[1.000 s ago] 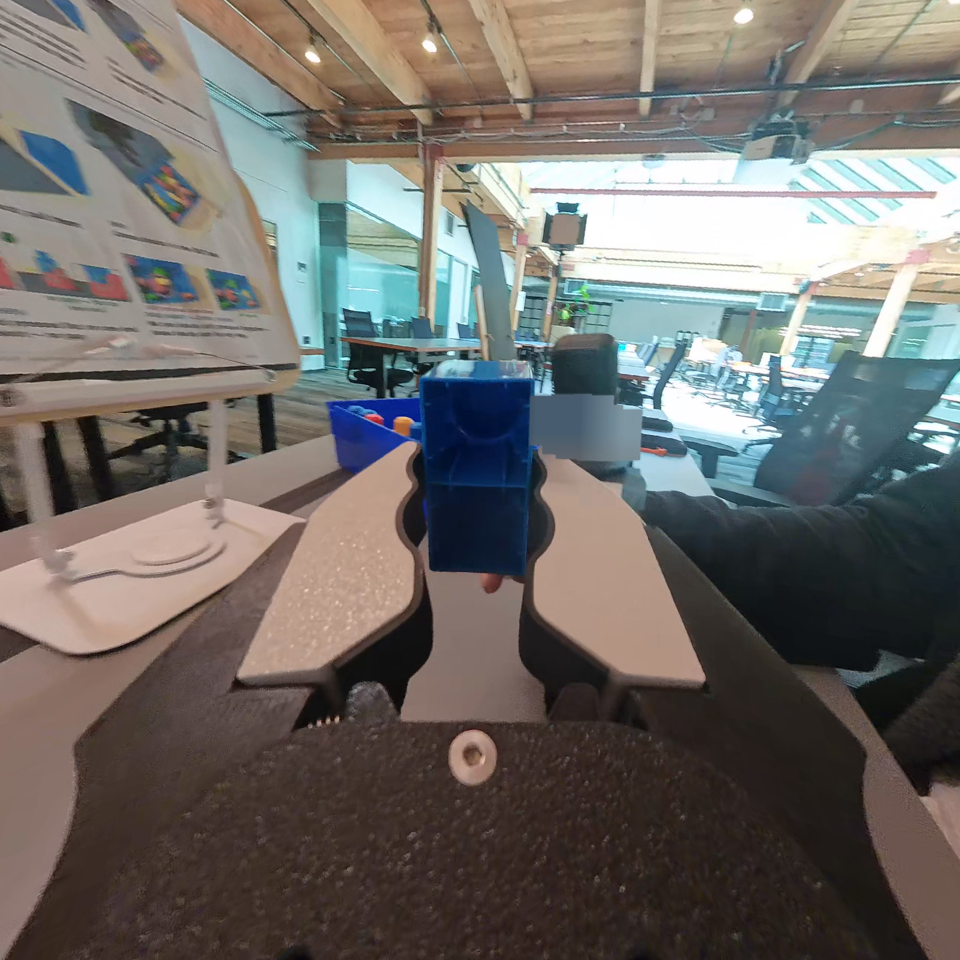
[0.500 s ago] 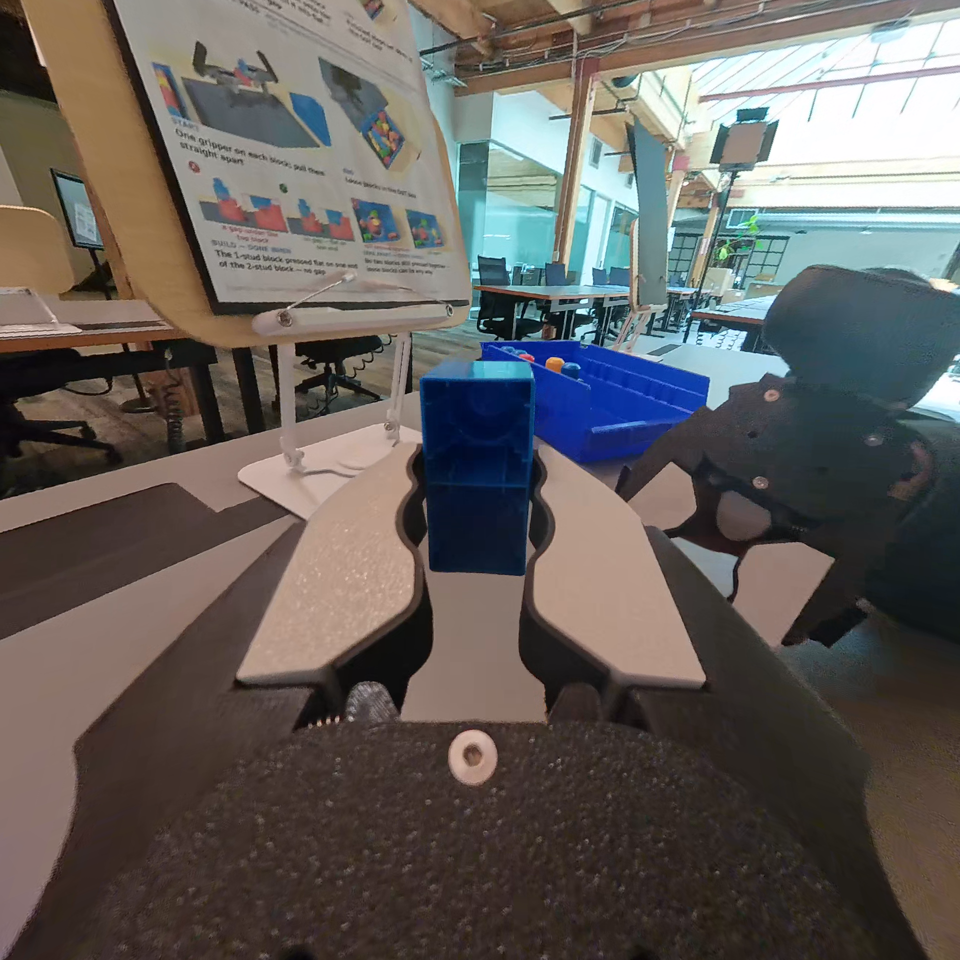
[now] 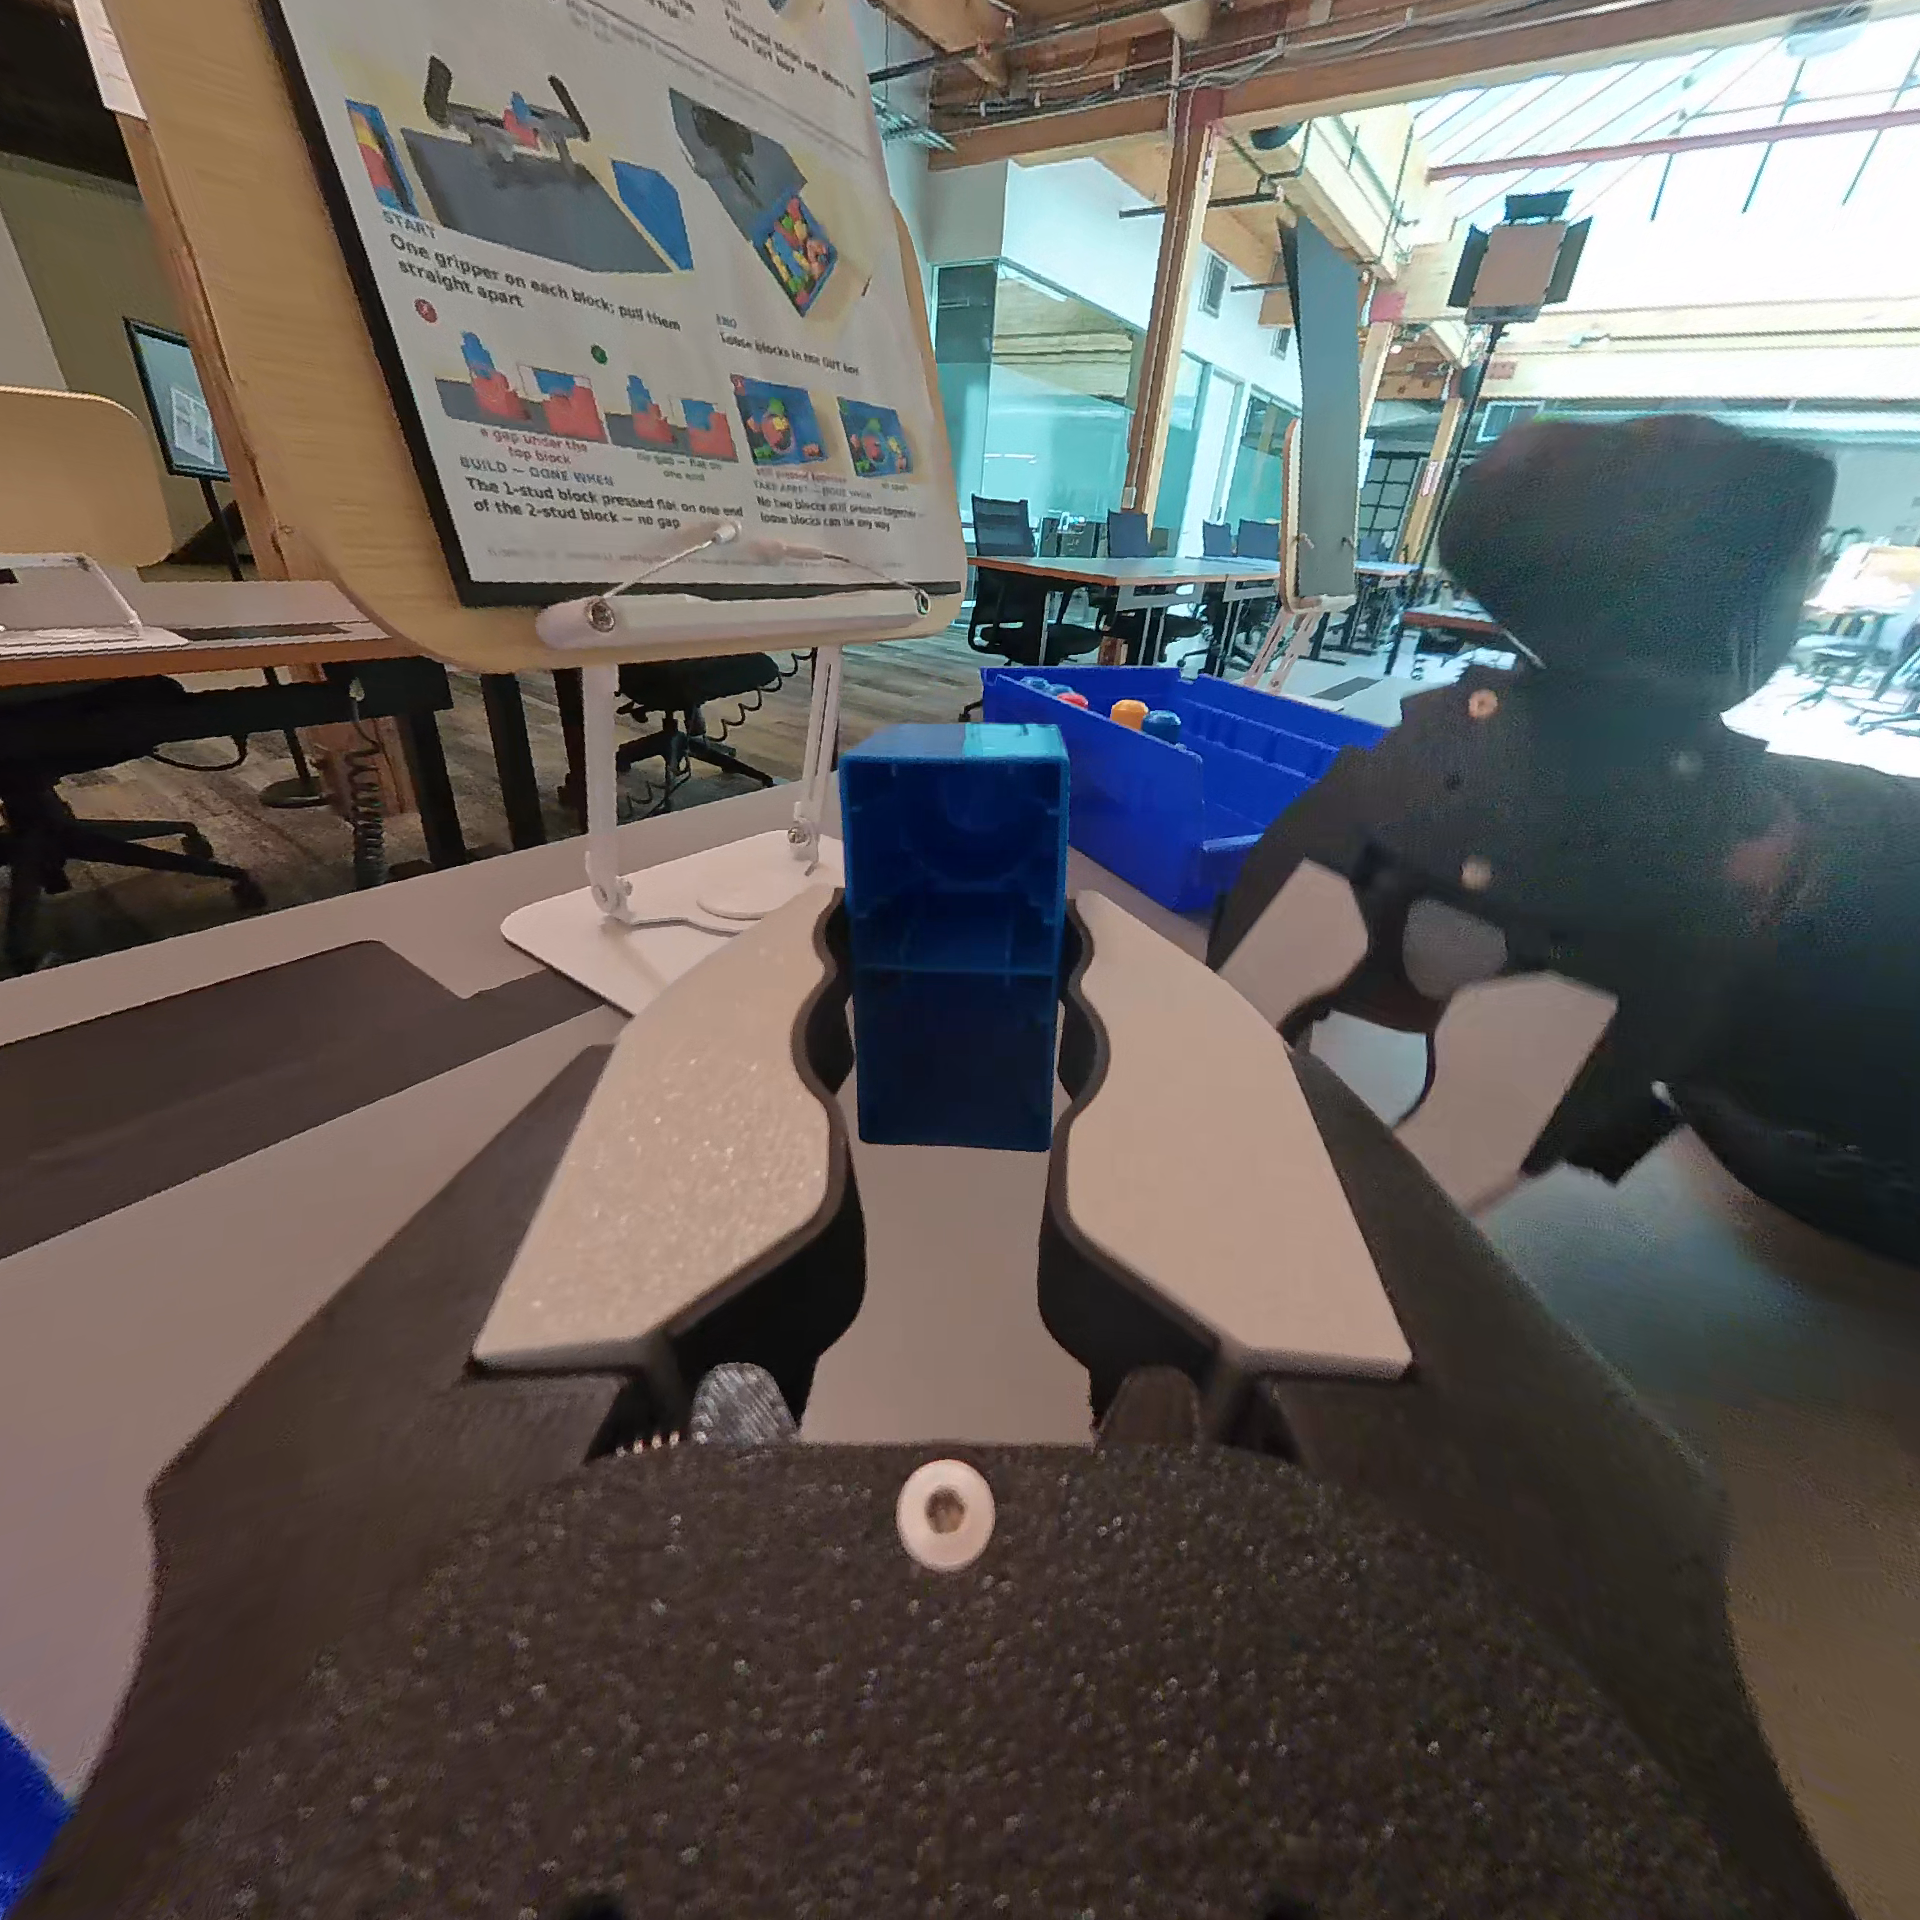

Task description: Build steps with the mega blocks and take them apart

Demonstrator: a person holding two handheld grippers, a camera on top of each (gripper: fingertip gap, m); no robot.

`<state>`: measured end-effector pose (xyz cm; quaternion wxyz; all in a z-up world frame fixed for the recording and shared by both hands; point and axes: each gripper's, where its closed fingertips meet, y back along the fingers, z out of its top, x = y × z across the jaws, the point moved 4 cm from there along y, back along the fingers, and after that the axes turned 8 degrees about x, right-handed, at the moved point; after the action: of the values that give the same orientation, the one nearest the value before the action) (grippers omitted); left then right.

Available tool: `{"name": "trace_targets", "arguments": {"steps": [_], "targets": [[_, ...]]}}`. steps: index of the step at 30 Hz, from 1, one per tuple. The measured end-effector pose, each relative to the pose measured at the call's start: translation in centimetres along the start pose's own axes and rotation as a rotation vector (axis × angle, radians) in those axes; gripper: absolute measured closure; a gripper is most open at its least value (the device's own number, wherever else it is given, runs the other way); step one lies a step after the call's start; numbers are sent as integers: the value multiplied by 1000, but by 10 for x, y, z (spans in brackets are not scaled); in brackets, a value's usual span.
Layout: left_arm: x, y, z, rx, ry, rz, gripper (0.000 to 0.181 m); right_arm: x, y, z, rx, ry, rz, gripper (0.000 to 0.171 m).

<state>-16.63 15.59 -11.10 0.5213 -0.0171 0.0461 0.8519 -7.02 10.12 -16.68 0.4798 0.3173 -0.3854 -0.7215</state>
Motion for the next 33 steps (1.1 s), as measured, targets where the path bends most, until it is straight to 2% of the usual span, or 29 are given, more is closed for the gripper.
{"name": "trace_targets", "arguments": {"steps": [1, 8, 14, 17, 21, 33], "targets": [[-2, 0, 1, -8, 7, -11, 144, -3, 14, 3, -102, -8, 12, 137], [-27, -1, 17, -110, 92, -186, 144, -30, 117, -18, -786, -107, 43, 137], [-65, -7, 27, -178, 141, -399, 144, -38, 154, -57, -1168, -205, 150, 137], [-79, -10, 25, -170, 148, -484, 144, -39, 162, -67, -1234, -200, 170, 137], [-88, -14, 21, -144, 134, -529, 144, -35, 165, -69, -1240, -178, 179, 137], [-103, -26, 12, -104, 123, -549, 144, -15, 142, -46, -1201, -141, 221, 137]]}}
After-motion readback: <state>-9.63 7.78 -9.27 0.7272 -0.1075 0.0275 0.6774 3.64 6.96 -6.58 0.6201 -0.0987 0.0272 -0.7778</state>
